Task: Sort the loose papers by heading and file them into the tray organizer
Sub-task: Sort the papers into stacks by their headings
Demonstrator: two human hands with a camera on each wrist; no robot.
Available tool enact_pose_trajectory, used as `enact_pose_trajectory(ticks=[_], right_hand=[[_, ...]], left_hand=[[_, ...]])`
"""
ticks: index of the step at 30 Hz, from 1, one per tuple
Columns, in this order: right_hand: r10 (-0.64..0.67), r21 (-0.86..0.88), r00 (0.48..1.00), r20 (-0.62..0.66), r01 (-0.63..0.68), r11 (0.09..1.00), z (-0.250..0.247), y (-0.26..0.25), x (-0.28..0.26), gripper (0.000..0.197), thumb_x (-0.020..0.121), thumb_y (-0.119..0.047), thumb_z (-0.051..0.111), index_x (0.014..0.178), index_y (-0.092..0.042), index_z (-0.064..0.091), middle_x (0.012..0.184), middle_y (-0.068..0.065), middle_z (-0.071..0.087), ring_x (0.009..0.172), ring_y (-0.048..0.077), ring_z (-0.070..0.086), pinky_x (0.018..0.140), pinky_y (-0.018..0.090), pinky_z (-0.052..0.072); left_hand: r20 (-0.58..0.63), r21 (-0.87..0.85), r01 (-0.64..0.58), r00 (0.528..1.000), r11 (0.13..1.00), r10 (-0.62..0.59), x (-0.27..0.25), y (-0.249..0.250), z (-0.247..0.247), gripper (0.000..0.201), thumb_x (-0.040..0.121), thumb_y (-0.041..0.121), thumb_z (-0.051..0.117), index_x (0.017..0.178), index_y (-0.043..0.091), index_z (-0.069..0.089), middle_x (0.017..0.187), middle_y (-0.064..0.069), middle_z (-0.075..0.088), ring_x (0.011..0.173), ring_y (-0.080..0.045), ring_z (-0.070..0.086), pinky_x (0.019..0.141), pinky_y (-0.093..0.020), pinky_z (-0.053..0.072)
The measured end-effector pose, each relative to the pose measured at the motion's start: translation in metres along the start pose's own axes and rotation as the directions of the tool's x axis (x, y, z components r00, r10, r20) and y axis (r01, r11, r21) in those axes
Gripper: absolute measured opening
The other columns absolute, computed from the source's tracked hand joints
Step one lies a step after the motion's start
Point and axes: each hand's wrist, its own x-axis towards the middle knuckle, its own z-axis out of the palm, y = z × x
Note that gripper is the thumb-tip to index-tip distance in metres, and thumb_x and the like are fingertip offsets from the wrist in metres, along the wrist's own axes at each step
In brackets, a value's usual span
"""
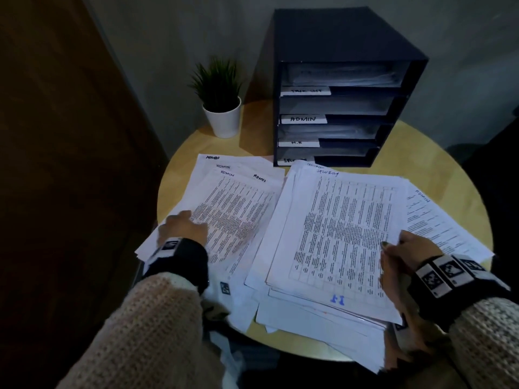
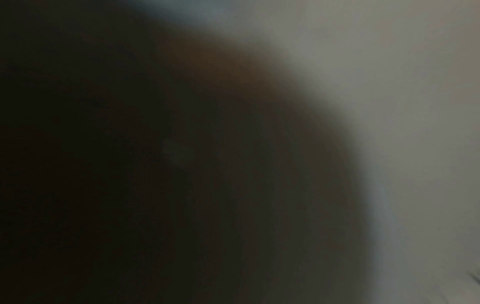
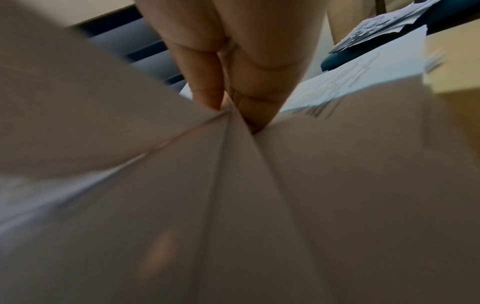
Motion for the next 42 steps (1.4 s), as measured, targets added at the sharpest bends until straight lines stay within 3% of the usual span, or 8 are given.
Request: enact_pose_trajectory(ticks=[9, 14, 17, 24, 29, 33, 38, 42], right_hand=[[0.018, 0.031, 1.0, 0.025, -0.019, 0.999, 0.001, 0.0, 0.006, 0.032, 0.088, -0.016, 0.063, 0.067, -0.008, 0.04, 0.068, 0.013, 0.046, 0.066, 0.021, 0.044, 0.059, 0.029, 0.026], [-0.018, 0.099, 0.999, 0.031, 0.015, 0.995, 0.002, 0.002, 0.003, 0.018, 0.089, -0.016, 0.062, 0.083, -0.001, 0.052, 0.082, 0.016, 0.056, 0.084, 0.025, 0.051, 0.075, 0.03, 0.034], [-0.003, 0.16, 1.0, 0.009, 0.002, 0.987, 0.004, 0.003, 0.005, 0.025, 0.088, -0.012, 0.062, 0.106, 0.006, 0.055, 0.094, 0.017, 0.056, 0.103, 0.037, 0.057, 0.093, 0.043, 0.042], [-0.006, 0.181, 1.0, 0.01, 0.004, 0.984, 0.007, 0.008, 0.011, 0.031, 0.088, -0.012, 0.062, 0.065, -0.01, 0.041, 0.061, 0.007, 0.046, 0.061, 0.019, 0.044, 0.065, 0.031, 0.032], [-0.032, 0.216, 0.999, 0.029, 0.025, 0.976, 0.011, 0.017, 0.022, 0.023, 0.084, -0.016, 0.067, 0.072, -0.006, 0.051, 0.066, 0.013, 0.053, 0.073, 0.027, 0.055, 0.071, 0.037, 0.041], [-0.054, 0.268, 0.998, 0.038, 0.042, 0.962, 0.011, 0.017, 0.023, 0.017, 0.086, -0.015, 0.065, 0.073, -0.011, 0.055, 0.068, 0.01, 0.06, 0.076, 0.03, 0.06, 0.074, 0.036, 0.042], [-0.05, 0.409, 0.994, 0.093, 0.007, 0.912, 0.007, 0.02, 0.02, 0.014, 0.09, -0.011, 0.059, 0.086, -0.024, 0.054, 0.074, 0.001, 0.061, 0.078, 0.024, 0.056, 0.088, 0.041, 0.049], [0.007, 0.636, 0.993, 0.115, -0.078, 0.767, 0.002, 0.021, 0.015, 0.036, 0.093, -0.005, 0.053, 0.128, -0.009, 0.05, 0.055, 0.001, 0.059, 0.051, 0.017, 0.056, 0.053, 0.026, 0.048]], left_hand=[[-0.083, -0.086, 0.14, 0.986, 0.986, -0.147, 0.014, -0.024, -0.002, 0.084, 0.065, 0.063, 0.074, 0.128, 0.016, 0.046, 0.138, -0.017, 0.038, 0.129, -0.039, 0.034, 0.106, -0.054, 0.03], [-0.106, -0.102, 0.139, 0.983, 0.985, -0.15, 0.014, -0.024, -0.002, 0.09, 0.056, 0.064, 0.078, 0.126, 0.018, 0.045, 0.136, -0.016, 0.036, 0.127, -0.036, 0.034, 0.107, -0.053, 0.03], [-0.113, -0.048, 0.168, 0.979, 0.985, -0.173, 0.01, -0.023, -0.005, 0.091, 0.054, 0.074, 0.072, 0.122, 0.022, 0.043, 0.128, -0.016, 0.035, 0.121, -0.036, 0.034, 0.105, -0.053, 0.028], [-0.105, 0.07, 0.176, 0.98, 0.982, -0.169, 0.012, -0.019, -0.006, 0.114, 0.045, 0.088, 0.061, 0.123, 0.008, 0.04, 0.129, -0.019, 0.038, 0.12, -0.038, 0.037, 0.101, -0.054, 0.034], [-0.059, -0.042, 0.087, 0.994, 0.995, -0.089, 0.014, -0.015, -0.015, 0.076, 0.061, 0.06, 0.077, 0.116, 0.021, 0.042, 0.121, -0.013, 0.05, 0.118, -0.039, 0.041, 0.092, -0.048, 0.035], [-0.069, 0.022, -0.03, 0.997, 0.999, 0.031, 0.009, -0.01, -0.029, 0.035, 0.084, 0.055, 0.054, 0.104, 0.026, 0.056, 0.108, -0.01, 0.059, 0.112, -0.035, 0.045, 0.088, -0.045, 0.026], [-0.279, -0.137, -0.115, 0.958, 0.984, 0.074, -0.018, -0.002, -0.057, 0.031, 0.097, 0.042, 0.035, 0.102, 0.023, 0.059, 0.103, -0.011, 0.059, 0.107, -0.035, 0.046, 0.098, -0.043, 0.035], [-0.444, -0.499, -0.303, 0.894, 0.812, 0.061, -0.027, -0.005, -0.065, 0.026, 0.092, 0.047, 0.042, 0.103, 0.034, 0.061, 0.094, -0.002, 0.067, 0.089, -0.028, 0.063, 0.088, -0.047, 0.052]])
